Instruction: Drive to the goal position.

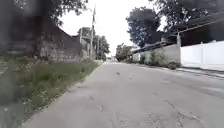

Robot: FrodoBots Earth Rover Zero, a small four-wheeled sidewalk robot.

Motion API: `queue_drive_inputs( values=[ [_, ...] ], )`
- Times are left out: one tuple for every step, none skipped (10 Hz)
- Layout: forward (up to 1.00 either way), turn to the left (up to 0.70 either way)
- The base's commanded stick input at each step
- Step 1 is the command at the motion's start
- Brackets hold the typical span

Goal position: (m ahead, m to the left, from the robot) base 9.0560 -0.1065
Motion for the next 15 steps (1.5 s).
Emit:
queue_drive_inputs(
  values=[
    [1.0,0.01],
    [1.0,0.0],
    [1.0,0.0],
    [1.0,0.0],
    [1.0,0.02],
    [1.0,0.07],
    [1.0,0.04],
    [1.0,0.01],
    [1.0,0.21],
    [1.0,0.03],
    [1.0,0.0],
    [1.0,0.0],
    [1.0,0.0],
    [1.0,0.0],
    [1.0,0.02]
  ],
)
